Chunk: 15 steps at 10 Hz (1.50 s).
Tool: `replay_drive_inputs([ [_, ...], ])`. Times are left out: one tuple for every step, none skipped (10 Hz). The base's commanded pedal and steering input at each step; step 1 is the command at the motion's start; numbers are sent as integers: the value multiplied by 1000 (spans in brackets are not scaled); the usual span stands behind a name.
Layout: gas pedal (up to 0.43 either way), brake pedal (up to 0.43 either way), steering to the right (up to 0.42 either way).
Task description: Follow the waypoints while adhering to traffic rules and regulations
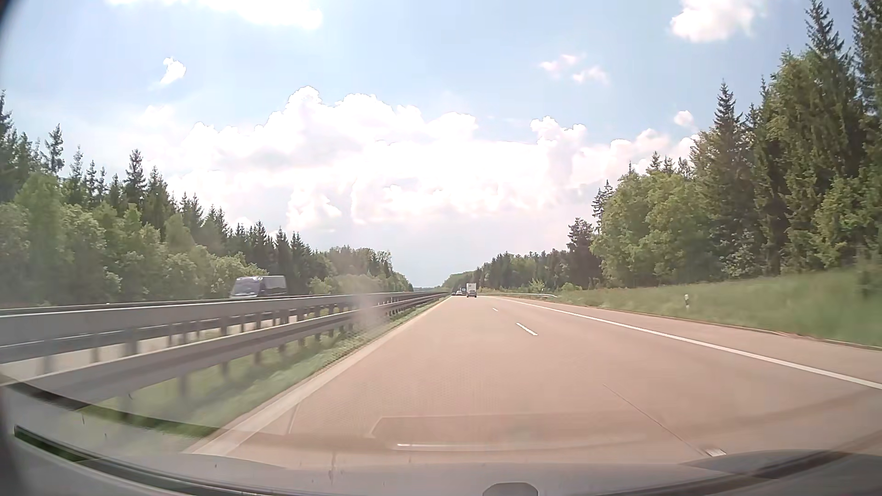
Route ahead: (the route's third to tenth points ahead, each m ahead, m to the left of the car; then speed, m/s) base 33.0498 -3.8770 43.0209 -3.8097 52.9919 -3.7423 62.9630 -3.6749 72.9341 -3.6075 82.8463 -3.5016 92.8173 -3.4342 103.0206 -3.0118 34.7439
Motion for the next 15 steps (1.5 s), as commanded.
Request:
replay_drive_inputs([
  [339,0,3],
  [339,0,3],
  [339,0,4],
  [339,0,4],
  [339,0,4],
  [339,0,4],
  [339,0,4],
  [339,0,4],
  [339,0,4],
  [331,0,3],
  [331,0,2],
  [331,0,2],
  [331,0,1],
  [331,0,1],
  [331,0,1],
])
